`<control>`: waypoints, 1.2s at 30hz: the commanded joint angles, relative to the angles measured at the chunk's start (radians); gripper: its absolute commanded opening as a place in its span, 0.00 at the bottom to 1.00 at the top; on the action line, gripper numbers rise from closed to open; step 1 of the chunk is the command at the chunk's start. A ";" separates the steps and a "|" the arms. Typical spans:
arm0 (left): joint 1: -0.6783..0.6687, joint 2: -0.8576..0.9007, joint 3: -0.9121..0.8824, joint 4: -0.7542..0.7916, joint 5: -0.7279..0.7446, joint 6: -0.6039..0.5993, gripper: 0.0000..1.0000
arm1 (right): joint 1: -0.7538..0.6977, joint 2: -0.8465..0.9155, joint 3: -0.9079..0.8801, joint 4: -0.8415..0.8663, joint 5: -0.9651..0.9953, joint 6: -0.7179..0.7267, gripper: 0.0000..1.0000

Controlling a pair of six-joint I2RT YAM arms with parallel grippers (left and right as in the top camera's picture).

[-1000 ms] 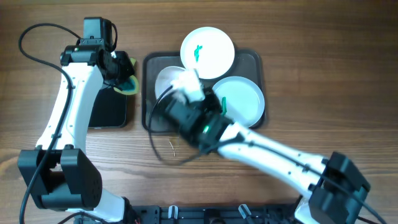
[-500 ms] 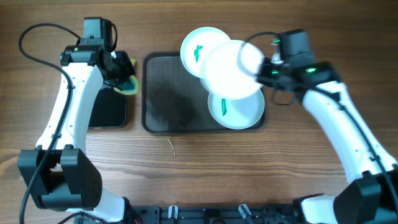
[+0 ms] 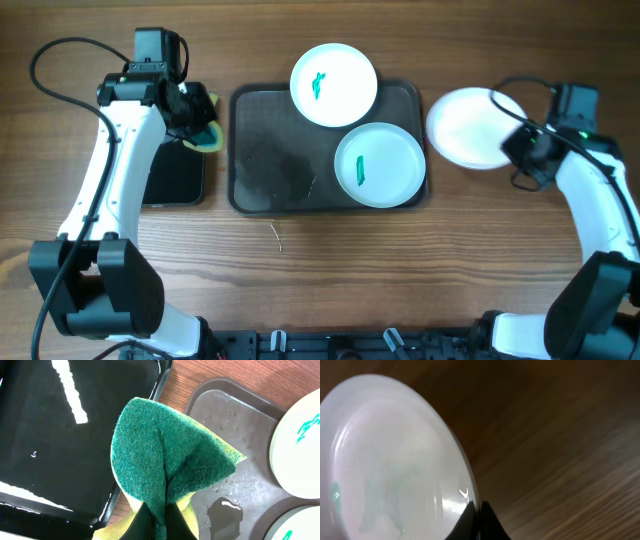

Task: Clean dirty plates on tray and stack at the side
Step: 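Place the plate on the table right of the tray, release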

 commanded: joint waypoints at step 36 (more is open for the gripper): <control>0.003 0.000 -0.001 0.006 -0.009 0.016 0.04 | 0.245 0.056 0.361 -0.127 -0.275 -0.230 0.48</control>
